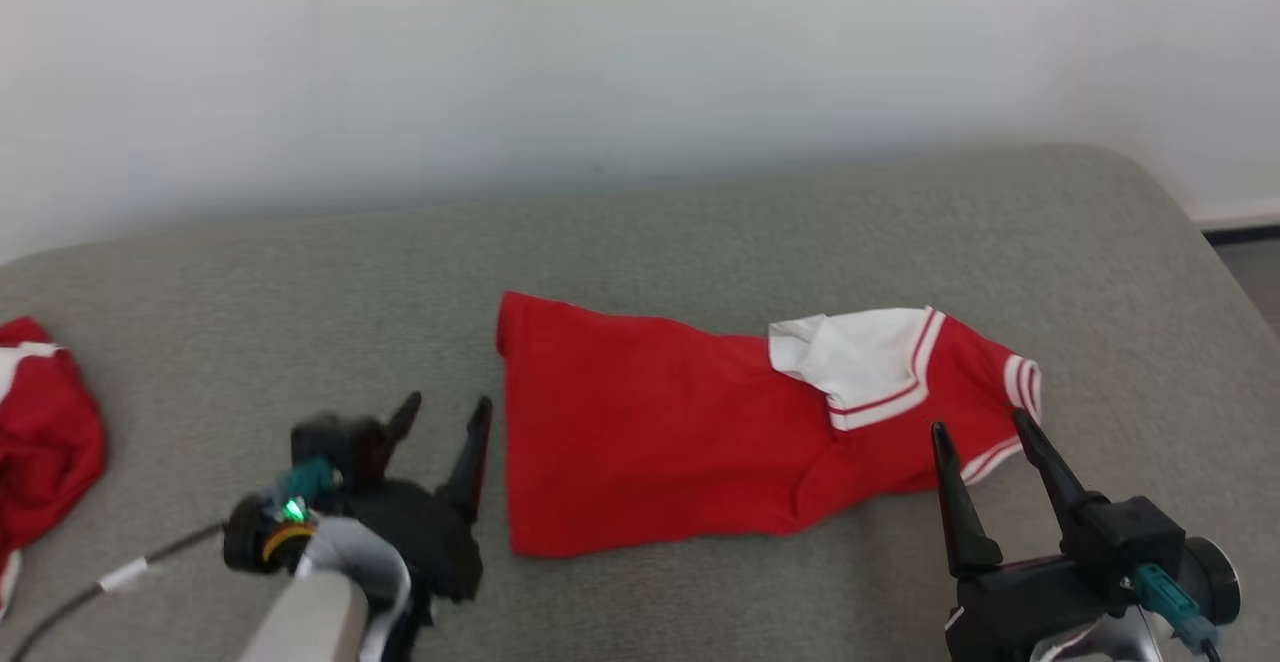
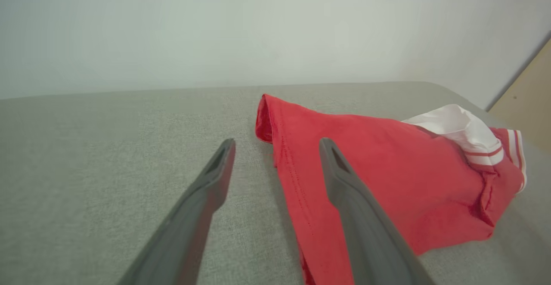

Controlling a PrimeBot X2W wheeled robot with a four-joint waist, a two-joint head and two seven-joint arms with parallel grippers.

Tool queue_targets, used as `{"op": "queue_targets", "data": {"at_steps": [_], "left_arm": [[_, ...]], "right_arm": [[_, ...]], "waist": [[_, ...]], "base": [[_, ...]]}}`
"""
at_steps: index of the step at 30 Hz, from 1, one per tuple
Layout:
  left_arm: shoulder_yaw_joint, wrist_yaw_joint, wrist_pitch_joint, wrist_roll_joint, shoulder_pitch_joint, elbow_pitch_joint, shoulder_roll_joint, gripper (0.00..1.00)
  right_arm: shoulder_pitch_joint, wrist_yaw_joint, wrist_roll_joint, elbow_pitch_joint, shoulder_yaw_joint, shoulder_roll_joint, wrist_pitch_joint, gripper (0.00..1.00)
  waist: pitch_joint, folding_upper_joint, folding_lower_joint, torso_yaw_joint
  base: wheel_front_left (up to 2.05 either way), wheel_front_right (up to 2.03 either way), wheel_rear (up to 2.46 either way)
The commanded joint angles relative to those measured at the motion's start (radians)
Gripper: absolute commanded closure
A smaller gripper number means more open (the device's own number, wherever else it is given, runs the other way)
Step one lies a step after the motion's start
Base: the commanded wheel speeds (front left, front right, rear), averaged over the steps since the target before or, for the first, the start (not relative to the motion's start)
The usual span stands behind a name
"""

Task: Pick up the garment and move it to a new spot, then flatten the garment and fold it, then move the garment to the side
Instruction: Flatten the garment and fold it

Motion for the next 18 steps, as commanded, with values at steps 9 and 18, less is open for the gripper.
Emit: {"op": "queue_targets", "data": {"at_steps": [9,18], "left_arm": [[0.057,0.013,0.140,-0.078,-0.221,0.166,0.031,0.00],[0.083,0.035,0.210,-0.096,-0.317,0.264,0.084,0.00]], "right_arm": [[-0.055,-0.002,0.043,0.008,0.034,0.000,-0.038,0.00],[-0.076,-0.002,0.065,0.040,0.040,0.000,-0.074,0.00]], "waist": [[0.179,0.0000,0.0000,-0.210],[0.229,0.0000,0.0000,-0.262]], "base": [[0.00,0.00,0.00],[0.00,0.00,0.00]]}}
